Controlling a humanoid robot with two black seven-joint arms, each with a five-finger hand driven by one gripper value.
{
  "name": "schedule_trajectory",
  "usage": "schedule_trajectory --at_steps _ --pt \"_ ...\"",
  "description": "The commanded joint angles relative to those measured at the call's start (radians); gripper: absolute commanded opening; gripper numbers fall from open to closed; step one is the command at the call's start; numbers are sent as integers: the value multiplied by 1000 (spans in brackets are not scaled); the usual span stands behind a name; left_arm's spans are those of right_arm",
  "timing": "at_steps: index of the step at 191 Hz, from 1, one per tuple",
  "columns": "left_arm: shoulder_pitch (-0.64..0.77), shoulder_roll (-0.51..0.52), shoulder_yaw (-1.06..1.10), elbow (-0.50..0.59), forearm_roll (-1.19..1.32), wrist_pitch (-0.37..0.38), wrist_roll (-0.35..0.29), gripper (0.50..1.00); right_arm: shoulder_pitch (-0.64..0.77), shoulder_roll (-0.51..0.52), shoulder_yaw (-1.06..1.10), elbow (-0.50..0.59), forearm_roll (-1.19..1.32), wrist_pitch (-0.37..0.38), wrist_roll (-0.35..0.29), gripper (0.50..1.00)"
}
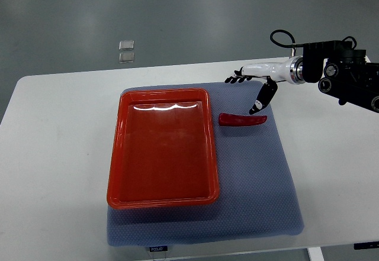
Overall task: Place red pepper on red tray
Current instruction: 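Reach the right hand over the red pepper beside the tray, then close the right hand fingers around the red pepper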
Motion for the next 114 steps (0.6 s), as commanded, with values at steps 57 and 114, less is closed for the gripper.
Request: schedule_trajectory --at_steps 57,114 --pt "0 0 0 0 0 0 0 1000 -37 69 -97 -19 -32 -72 -151 905" --pt "0 0 0 0 0 0 0 1000 -29 114 -87 -26 -9 -79 -257 905"
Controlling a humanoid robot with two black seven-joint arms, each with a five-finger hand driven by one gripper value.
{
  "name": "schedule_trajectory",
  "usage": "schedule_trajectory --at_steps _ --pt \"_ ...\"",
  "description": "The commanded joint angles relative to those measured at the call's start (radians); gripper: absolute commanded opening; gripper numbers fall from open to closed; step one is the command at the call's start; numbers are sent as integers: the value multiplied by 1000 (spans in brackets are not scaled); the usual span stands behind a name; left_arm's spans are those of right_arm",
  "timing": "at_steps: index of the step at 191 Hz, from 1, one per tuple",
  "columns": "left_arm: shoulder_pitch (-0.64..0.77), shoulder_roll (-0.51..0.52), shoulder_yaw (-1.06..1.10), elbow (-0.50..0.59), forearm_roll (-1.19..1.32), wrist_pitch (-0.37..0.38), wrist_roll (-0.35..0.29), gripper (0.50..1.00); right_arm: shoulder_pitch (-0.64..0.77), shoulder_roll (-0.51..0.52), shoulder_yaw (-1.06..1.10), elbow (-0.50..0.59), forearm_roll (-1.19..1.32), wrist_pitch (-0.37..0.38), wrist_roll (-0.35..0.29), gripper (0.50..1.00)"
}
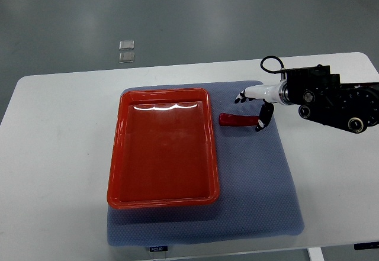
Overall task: Place red pepper on red tray
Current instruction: 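Close the right hand fingers around the red pepper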
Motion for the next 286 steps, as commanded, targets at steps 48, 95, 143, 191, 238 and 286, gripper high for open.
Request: schedule_trajectory --at_steps 48,95,143,191,238,286 --pt "0 0 0 0 0 0 0 1000 -6 71 8 -6 75 -40 -68 903" --pt "0 0 0 0 0 0 0 1000 -6 92 -1 -15 36 -45 -65 762" --pt "0 0 0 0 0 0 0 1000 -6 86 -3 -15 0 -40 -61 682" --pt "0 0 0 0 0 0 0 1000 3 82 -1 -15 3 -28 -45 607" --pt "0 0 0 0 0 0 0 1000 35 60 2 -16 15 -27 -44 609" --pt "0 0 0 0 0 0 0 1000 116 51 9 -16 19 -25 -32 613"
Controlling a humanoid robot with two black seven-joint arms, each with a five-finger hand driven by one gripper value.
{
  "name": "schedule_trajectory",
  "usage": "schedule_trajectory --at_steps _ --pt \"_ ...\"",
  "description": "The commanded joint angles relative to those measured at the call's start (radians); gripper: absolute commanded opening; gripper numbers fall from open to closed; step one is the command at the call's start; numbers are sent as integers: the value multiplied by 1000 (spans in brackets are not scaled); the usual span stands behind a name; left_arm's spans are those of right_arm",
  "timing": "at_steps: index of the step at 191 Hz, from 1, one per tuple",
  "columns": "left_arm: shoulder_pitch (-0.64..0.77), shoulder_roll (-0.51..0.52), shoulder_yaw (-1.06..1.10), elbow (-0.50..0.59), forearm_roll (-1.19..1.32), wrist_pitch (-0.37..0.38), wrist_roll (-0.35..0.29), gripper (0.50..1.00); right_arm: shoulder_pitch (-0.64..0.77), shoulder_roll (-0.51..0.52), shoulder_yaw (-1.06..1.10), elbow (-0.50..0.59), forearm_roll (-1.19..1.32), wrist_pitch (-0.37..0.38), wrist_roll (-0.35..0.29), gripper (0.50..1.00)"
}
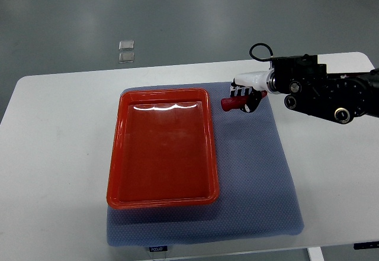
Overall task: Place red pepper on red tray
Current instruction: 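Close the right hand fingers around the red pepper, then lift the red pepper and carry it over the red tray, then lower the pepper into the tray and open the right hand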
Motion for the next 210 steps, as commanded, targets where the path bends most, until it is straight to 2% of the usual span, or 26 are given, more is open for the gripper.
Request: schedule_trajectory --at_steps 1,33,82,150,184,210 --pt "0 0 0 0 0 0 0 1000 36 1 1 0 1 0 10 613" --pt "0 0 0 0 0 0 0 1000 90 27 3 2 2 -1 24 619" --pt "0 0 0 0 0 0 0 1000 157 125 3 2 8 -1 31 623" --pt "0 0 0 0 0 0 0 1000 140 259 3 -3 10 -10 37 633" --pt "0 0 0 0 0 0 0 1000 84 337 3 0 13 -6 43 639" --pt "0 0 0 0 0 0 0 1000 48 340 3 -1 8 -7 48 643"
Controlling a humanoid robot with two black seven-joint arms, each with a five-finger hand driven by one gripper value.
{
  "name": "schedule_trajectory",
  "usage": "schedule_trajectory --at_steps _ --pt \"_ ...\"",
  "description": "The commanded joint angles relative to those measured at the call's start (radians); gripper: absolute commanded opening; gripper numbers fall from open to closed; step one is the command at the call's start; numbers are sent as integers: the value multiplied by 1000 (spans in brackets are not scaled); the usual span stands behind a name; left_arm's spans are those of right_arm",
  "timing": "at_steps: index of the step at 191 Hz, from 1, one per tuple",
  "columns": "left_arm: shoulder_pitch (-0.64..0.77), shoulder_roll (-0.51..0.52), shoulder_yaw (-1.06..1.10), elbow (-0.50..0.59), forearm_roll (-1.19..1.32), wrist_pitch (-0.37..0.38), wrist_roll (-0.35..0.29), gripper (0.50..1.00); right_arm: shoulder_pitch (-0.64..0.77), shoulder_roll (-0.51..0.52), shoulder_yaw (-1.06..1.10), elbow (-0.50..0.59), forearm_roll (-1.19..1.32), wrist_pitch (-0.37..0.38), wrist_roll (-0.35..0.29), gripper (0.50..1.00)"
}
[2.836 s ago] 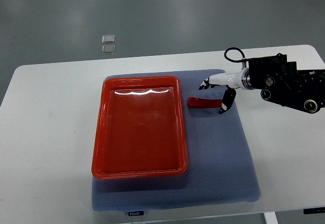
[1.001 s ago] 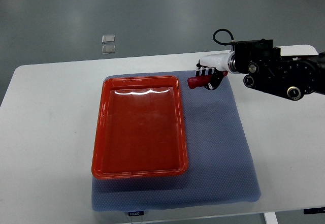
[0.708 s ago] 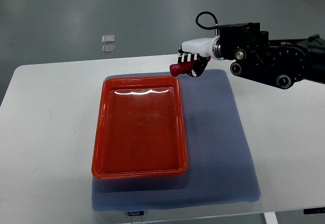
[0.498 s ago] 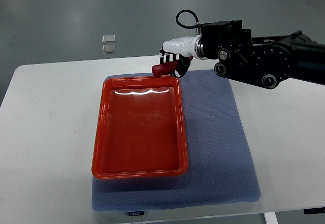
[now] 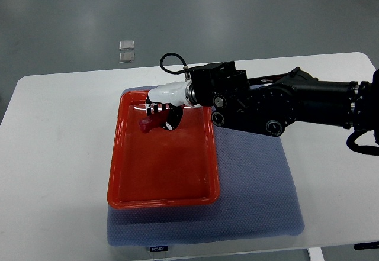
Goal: Place red pepper on red tray
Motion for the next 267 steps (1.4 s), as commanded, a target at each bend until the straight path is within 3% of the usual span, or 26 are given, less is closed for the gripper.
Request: schedule_trajectory --at_steps 1,18,46,74,83,106,179,218,241,267 --pt "0 0 0 0 0 0 0 1000 -28 6 0 -1 -5 -1 2 643" --pt "0 0 0 0 0 0 0 1000 -47 6 -2 -3 -15 -2 3 656" --pt "0 0 0 0 0 0 0 1000 -59 6 -3 -24 -7 -2 5 752" --pt "0 0 0 0 0 0 0 1000 -59 6 -3 -23 -1 -5 5 807" --pt "0 0 0 0 0 0 0 1000 -57 6 -2 -24 -1 -8 5 858" --pt "0 0 0 0 0 0 0 1000 -48 6 0 -24 1 -11 8 899" --pt "0 0 0 0 0 0 0 1000 -24 -7 104 -58 11 -13 68 911" --pt "0 0 0 0 0 0 0 1000 -65 -45 279 -141 28 -19 83 911" --pt "0 0 0 0 0 0 0 1000 -136 -74 419 -199 39 -90 83 917" --pt "0 0 0 0 0 0 0 1000 -217 -63 618 -218 45 -274 138 917"
